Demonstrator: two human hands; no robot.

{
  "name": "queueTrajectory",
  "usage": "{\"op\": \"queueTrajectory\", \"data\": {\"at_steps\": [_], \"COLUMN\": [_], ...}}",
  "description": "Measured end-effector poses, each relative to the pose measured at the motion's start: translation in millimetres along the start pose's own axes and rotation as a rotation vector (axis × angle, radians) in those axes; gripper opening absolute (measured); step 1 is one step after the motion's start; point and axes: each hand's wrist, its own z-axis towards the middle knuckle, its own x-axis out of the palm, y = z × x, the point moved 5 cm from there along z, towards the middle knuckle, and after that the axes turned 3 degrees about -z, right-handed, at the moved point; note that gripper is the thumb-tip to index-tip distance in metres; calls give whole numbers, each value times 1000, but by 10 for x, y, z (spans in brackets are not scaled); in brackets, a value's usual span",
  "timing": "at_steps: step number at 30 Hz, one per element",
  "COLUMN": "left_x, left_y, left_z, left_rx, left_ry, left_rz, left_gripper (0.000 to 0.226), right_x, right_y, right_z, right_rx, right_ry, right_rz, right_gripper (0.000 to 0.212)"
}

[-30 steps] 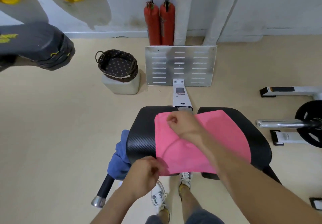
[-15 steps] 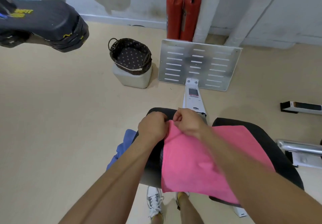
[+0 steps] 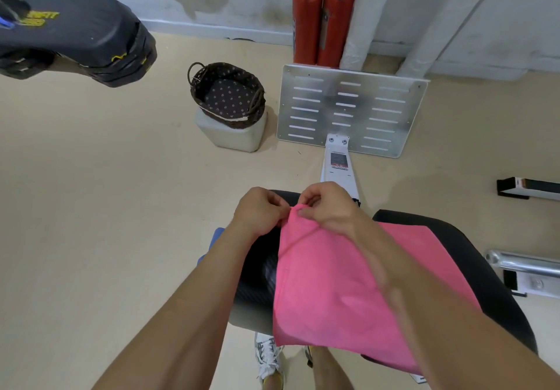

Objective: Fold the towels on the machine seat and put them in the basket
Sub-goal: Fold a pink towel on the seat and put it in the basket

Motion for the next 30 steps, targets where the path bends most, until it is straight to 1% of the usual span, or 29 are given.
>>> {"op": "queueTrajectory", "data": {"at_steps": [2,7,11,13,15,16,18,20,22,27,28,30], "left_x": [-17,11,41,42,46,47,48,41,29,81,103,163], "left_y": [-1,-70,-52,-45,-52,-58,-87,-153,-237,-326,-336,-359], "left_z": [-5,-77,-142,-146,-146,-142,-139,-177,-278,-771,-881,-1058], "left_rx": [-19,-42,-6,25,39,51,99,162,208,238,260,310], "left_ry": [3,2,-15,-43,-66,-78,-109,-144,-170,-60,-43,13], "left_rz": [-103,-301,-412,-377,-362,-349,-252,-140,-76,264,289,250], "left_gripper": [8,5,8,10,11,14,19,19,18,27,26,26], "right_x": [-26,30,3,34,102,122,117,55,-35,-169,-176,-174], "right_y": [-6,27,45,37,19,21,58,142,197,215,209,183], "right_z": [-33,-15,-22,-41,-54,-72,-83,-97,-102,-135,-160,-214], "right_rx": [-3,4,27,40,37,22,-43,-116,-126,-111,-90,-36], "right_ry": [-6,-31,-210,-224,-179,-151,-98,-67,-72,-147,-160,-172], "right_rz": [29,-32,-23,-23,-15,-37,-144,-221,-234,-141,-118,-81], "right_gripper": [19,4,15,20,15,17,29,28,23,19,19,19]}}
